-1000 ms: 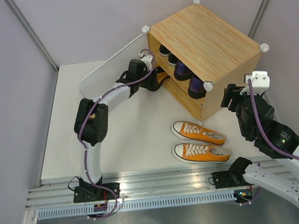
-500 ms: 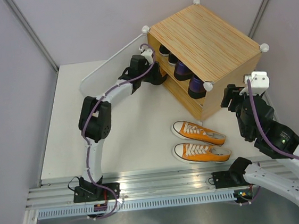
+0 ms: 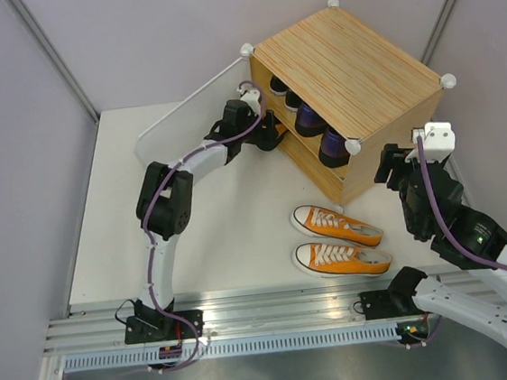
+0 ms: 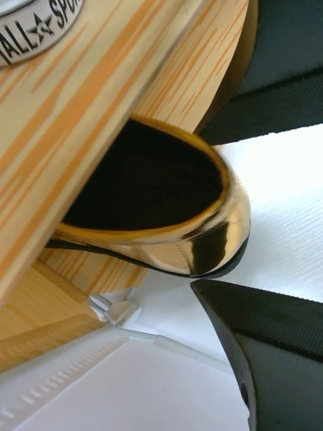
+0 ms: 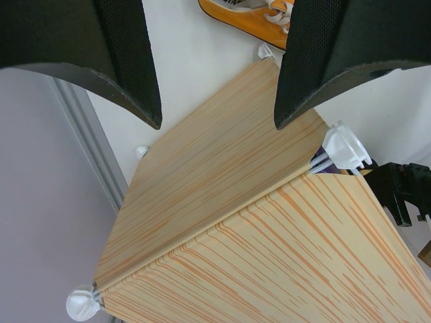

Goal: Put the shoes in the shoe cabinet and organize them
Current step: Place the shoe in the shoe cabinet.

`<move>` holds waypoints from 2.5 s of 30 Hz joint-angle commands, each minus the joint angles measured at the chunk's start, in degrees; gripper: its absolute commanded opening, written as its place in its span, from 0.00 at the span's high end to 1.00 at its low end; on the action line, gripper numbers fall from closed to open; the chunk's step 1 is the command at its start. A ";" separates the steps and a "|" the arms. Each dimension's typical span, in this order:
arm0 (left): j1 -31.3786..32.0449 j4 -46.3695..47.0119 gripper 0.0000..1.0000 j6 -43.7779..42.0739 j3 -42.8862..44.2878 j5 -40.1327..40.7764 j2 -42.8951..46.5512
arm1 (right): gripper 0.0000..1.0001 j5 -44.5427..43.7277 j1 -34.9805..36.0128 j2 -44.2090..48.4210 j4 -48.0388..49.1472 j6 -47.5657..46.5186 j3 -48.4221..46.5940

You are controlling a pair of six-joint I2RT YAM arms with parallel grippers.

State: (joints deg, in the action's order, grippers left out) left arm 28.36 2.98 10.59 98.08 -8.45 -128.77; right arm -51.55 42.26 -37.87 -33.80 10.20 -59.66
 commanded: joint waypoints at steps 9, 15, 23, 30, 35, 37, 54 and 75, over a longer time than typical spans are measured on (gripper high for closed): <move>0.20 7.12 0.02 0.75 -5.62 -0.95 6.68 | 0.27 -0.57 0.37 -0.45 1.19 -0.18 -0.63; 0.12 6.95 0.02 -0.92 -8.78 -2.71 12.31 | 0.27 0.83 0.37 -0.54 0.05 0.88 -2.04; 0.12 6.60 0.05 -7.07 -18.71 -2.54 16.71 | 0.27 2.24 0.37 -0.19 -2.32 1.76 -4.41; 0.12 3.79 0.19 -13.22 -20.83 -3.51 15.48 | 0.27 2.42 0.37 -0.54 -3.29 2.19 -5.38; 0.20 2.55 0.36 -13.75 -17.41 -3.77 11.19 | 0.27 2.24 0.37 -1.15 -3.55 2.81 -5.12; 0.20 2.29 0.36 -13.49 -15.22 -3.68 9.77 | 0.27 2.07 0.37 -1.51 -3.55 2.90 -5.03; 0.21 0.27 0.54 -11.20 -0.10 -3.06 -0.25 | 0.26 -0.83 0.37 -3.97 -2.94 0.26 -5.03; 0.21 -10.10 0.42 -7.25 15.30 1.07 -8.69 | 0.26 -0.13 0.37 -5.72 -2.41 0.26 -5.47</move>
State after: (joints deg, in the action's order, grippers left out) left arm 28.38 -7.22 0.93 110.21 -9.19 -136.53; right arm -51.13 42.28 -43.11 -37.08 11.09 -63.18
